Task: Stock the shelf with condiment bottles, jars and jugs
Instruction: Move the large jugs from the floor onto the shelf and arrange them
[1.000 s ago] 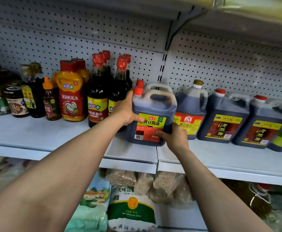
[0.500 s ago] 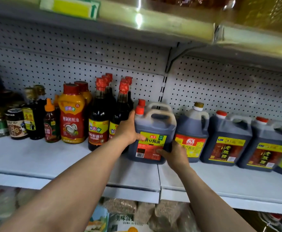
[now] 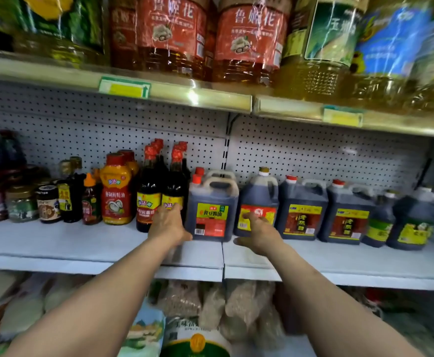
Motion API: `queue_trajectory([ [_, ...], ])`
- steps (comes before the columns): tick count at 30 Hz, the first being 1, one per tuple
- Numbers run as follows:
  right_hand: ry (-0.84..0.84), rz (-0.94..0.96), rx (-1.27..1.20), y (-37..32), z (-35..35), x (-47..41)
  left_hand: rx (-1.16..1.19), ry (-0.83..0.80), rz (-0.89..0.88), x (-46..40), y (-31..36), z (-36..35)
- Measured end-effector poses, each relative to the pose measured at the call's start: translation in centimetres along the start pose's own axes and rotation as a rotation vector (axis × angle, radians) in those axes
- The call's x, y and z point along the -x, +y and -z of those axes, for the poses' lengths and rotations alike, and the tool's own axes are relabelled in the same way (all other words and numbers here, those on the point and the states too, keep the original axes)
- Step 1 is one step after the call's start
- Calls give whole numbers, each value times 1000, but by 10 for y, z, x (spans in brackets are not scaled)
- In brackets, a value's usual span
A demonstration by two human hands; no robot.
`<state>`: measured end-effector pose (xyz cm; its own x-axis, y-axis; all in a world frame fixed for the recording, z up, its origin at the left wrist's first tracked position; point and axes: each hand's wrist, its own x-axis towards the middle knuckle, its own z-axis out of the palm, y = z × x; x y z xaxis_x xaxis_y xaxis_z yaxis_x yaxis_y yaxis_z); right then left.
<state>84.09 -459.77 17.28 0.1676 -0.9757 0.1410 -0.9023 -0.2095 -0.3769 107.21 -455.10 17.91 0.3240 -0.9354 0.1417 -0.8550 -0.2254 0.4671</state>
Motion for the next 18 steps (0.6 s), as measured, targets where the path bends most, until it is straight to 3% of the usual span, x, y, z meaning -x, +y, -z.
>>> queue_trajectory([
  [9, -116, 256, 109, -30, -1, 86, 30, -80, 67, 118, -44, 20],
  [18, -158, 227, 161, -93, -28, 178, 17, -132, 62, 189, -124, 47],
])
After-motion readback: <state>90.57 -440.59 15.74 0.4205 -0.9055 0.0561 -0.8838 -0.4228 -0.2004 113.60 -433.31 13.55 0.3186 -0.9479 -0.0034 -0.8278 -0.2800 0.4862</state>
